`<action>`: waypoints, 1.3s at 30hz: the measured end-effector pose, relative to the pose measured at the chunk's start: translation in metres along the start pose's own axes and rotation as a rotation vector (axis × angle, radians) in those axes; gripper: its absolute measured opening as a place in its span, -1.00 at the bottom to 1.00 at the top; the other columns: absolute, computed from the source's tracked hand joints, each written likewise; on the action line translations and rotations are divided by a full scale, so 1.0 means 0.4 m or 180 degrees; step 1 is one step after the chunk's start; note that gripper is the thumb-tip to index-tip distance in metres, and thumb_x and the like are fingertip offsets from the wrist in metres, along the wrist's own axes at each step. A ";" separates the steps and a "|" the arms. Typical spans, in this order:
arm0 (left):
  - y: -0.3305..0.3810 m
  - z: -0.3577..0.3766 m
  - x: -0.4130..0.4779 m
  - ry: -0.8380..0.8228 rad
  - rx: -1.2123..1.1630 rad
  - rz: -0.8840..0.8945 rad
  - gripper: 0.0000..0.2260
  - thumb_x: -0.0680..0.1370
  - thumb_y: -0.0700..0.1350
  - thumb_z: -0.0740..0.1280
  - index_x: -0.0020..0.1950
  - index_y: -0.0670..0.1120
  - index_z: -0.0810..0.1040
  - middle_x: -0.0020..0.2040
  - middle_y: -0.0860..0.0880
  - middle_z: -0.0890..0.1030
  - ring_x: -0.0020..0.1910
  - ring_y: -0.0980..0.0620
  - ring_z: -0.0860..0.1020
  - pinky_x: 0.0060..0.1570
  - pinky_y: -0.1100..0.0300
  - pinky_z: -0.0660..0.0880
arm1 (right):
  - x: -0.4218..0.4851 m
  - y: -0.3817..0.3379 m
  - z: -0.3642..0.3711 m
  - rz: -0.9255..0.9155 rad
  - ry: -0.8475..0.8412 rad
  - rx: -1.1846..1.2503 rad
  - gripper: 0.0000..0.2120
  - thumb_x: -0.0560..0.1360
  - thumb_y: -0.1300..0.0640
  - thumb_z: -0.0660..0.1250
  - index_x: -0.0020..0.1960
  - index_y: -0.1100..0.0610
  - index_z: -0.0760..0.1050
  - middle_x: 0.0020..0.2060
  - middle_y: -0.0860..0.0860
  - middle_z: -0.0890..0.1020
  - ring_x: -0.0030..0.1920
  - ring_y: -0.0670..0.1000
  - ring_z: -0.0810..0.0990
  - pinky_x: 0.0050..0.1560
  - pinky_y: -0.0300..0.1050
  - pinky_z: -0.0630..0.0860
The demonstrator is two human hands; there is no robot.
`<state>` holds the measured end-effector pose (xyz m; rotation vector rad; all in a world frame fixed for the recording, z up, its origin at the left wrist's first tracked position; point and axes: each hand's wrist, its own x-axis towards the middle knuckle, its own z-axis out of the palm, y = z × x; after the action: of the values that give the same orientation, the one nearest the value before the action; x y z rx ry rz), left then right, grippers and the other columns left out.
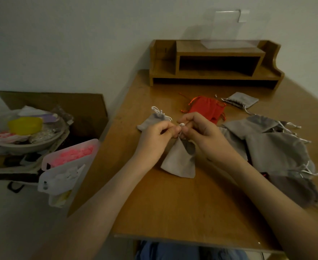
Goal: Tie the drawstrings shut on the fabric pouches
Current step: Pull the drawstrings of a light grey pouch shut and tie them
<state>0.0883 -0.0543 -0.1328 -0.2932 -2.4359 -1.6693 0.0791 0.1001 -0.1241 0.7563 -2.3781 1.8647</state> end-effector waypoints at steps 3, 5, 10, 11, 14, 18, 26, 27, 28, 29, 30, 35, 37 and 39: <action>0.000 0.001 0.000 -0.0107 -0.0114 -0.0124 -0.79 0.57 -0.08 0.31 -0.27 0.04 0.55 -0.38 0.17 0.54 -0.31 0.25 0.47 -0.18 0.24 0.39 | -0.002 -0.006 -0.009 -0.0052 -0.0194 0.0040 -0.79 0.58 0.36 0.18 -0.04 0.08 0.48 -0.34 -0.12 0.60 -0.23 -0.15 0.56 -0.14 -0.28 0.50; 0.008 0.001 -0.003 -0.0234 -0.0244 -0.0275 -0.78 0.56 -0.04 0.31 -0.29 -0.01 0.54 -0.41 0.15 0.51 -0.37 0.26 0.42 -0.23 0.25 0.34 | -0.005 -0.014 -0.012 -0.0033 -0.0289 0.0201 -0.82 0.57 0.39 0.16 -0.07 0.16 0.46 -0.37 -0.12 0.61 -0.27 -0.18 0.56 -0.19 -0.34 0.49; 0.018 -0.004 -0.010 -0.0453 -0.0714 -0.0483 -0.74 0.47 0.13 0.30 -0.35 0.05 0.59 -0.40 0.09 0.48 -0.35 0.17 0.37 -0.25 0.25 0.30 | -0.008 -0.031 -0.011 -0.0196 -0.0394 0.0485 -0.87 0.56 0.38 0.17 -0.08 0.21 0.43 -0.37 -0.06 0.59 -0.30 -0.19 0.57 -0.24 -0.35 0.47; 0.020 -0.002 -0.011 -0.0496 -0.0843 -0.0533 -0.74 0.45 0.14 0.29 -0.37 0.07 0.60 -0.42 0.13 0.47 -0.36 0.18 0.36 -0.25 0.26 0.30 | -0.009 -0.035 -0.009 -0.0228 -0.0362 0.0554 -0.88 0.56 0.38 0.17 -0.08 0.22 0.43 -0.35 -0.03 0.57 -0.31 -0.18 0.57 -0.25 -0.35 0.47; 0.026 0.006 -0.011 -0.0588 -0.1209 -0.0715 -0.77 0.42 0.11 0.29 -0.37 0.05 0.58 -0.44 0.13 0.43 -0.38 0.19 0.32 -0.30 0.34 0.30 | -0.012 -0.038 -0.005 -0.0316 -0.0133 0.0499 -0.88 0.54 0.38 0.21 -0.11 0.21 0.44 -0.23 0.13 0.49 -0.29 -0.21 0.57 -0.24 -0.38 0.47; 0.026 0.006 -0.009 -0.0835 -0.1396 -0.0735 -0.84 0.48 -0.01 0.29 -0.24 0.00 0.61 -0.38 0.09 0.49 -0.33 0.18 0.38 -0.25 0.35 0.36 | 0.002 -0.009 -0.012 -0.0275 0.0221 0.0384 -0.88 0.49 0.17 0.35 -0.16 -0.04 0.55 -0.08 0.17 0.44 -0.16 -0.06 0.54 -0.14 -0.22 0.50; 0.023 0.003 -0.018 -0.0703 -0.1097 -0.0403 -0.72 0.44 0.02 0.32 0.09 -0.04 0.61 0.08 -0.07 0.64 0.14 0.05 0.57 0.17 0.13 0.49 | -0.002 -0.009 -0.005 -0.0041 -0.0031 0.0752 -0.85 0.52 0.09 0.26 -0.03 0.18 0.44 -0.32 0.09 0.54 -0.39 0.05 0.50 -0.41 -0.17 0.43; 0.024 0.002 -0.018 -0.0625 -0.1115 -0.0372 -0.74 0.44 0.02 0.32 0.06 -0.04 0.61 0.06 -0.08 0.64 0.12 0.05 0.58 0.14 0.15 0.51 | 0.001 -0.005 -0.008 -0.0006 -0.0026 0.0472 -0.82 0.53 0.05 0.24 0.00 0.17 0.43 -0.31 0.04 0.53 -0.38 -0.03 0.50 -0.41 -0.23 0.42; 0.026 0.000 -0.017 -0.0562 -0.1154 -0.0386 -0.77 0.45 0.01 0.32 0.03 -0.05 0.62 0.02 -0.08 0.64 0.09 0.05 0.59 0.11 0.17 0.52 | 0.004 -0.002 -0.010 0.0043 -0.0020 0.0134 -0.80 0.55 0.04 0.22 0.04 0.17 0.43 -0.29 0.00 0.52 -0.33 -0.10 0.50 -0.35 -0.26 0.42; 0.026 0.000 -0.014 -0.0511 -0.1218 -0.0426 -0.80 0.47 0.00 0.32 -0.01 -0.05 0.63 -0.02 -0.08 0.65 0.04 0.05 0.60 0.07 0.19 0.54 | 0.006 0.004 -0.013 0.0121 -0.0029 -0.0176 -0.79 0.58 0.05 0.19 0.07 0.19 0.44 -0.26 -0.02 0.51 -0.28 -0.14 0.49 -0.27 -0.25 0.43; 0.028 -0.002 -0.012 -0.0460 -0.1319 -0.0488 -0.83 0.49 -0.02 0.31 -0.04 -0.06 0.63 -0.08 -0.04 0.66 -0.03 0.06 0.62 0.01 0.22 0.55 | 0.006 0.008 -0.016 0.0221 -0.0076 -0.0373 -0.78 0.61 0.07 0.17 0.05 0.23 0.45 -0.25 -0.01 0.49 -0.27 -0.16 0.47 -0.21 -0.21 0.41; 0.046 -0.018 -0.008 -0.0389 -0.2126 -0.0668 -0.80 0.61 -0.10 0.20 -0.08 -0.17 0.54 -0.25 0.00 0.61 -0.22 0.08 0.59 -0.23 0.25 0.55 | 0.003 0.005 -0.024 0.0440 -0.0250 -0.0659 -0.75 0.61 0.13 0.19 -0.25 0.08 0.42 -0.39 -0.08 0.39 -0.42 -0.22 0.34 -0.29 -0.21 0.27; 0.051 -0.020 -0.007 -0.0457 -0.2467 -0.0725 -0.80 0.59 -0.10 0.19 -0.10 -0.19 0.51 -0.29 -0.02 0.63 -0.22 0.04 0.61 -0.23 0.21 0.56 | 0.005 0.003 -0.027 0.0456 -0.0131 -0.0657 -0.72 0.61 0.14 0.20 -0.28 0.02 0.41 -0.42 -0.13 0.39 -0.43 -0.24 0.35 -0.29 -0.23 0.26; 0.049 -0.020 -0.004 -0.0460 -0.2578 -0.0755 -0.79 0.53 -0.04 0.24 -0.14 -0.15 0.55 -0.30 -0.01 0.57 -0.20 -0.02 0.51 -0.21 0.18 0.50 | 0.005 0.002 -0.029 0.0494 -0.0044 -0.0578 -0.69 0.61 0.15 0.21 -0.31 -0.02 0.41 -0.46 -0.17 0.40 -0.42 -0.23 0.35 -0.27 -0.21 0.26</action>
<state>0.0952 -0.0550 -0.1129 -0.2285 -1.7948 -2.7650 0.0739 0.1102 -0.1207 0.5872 -2.6383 1.6650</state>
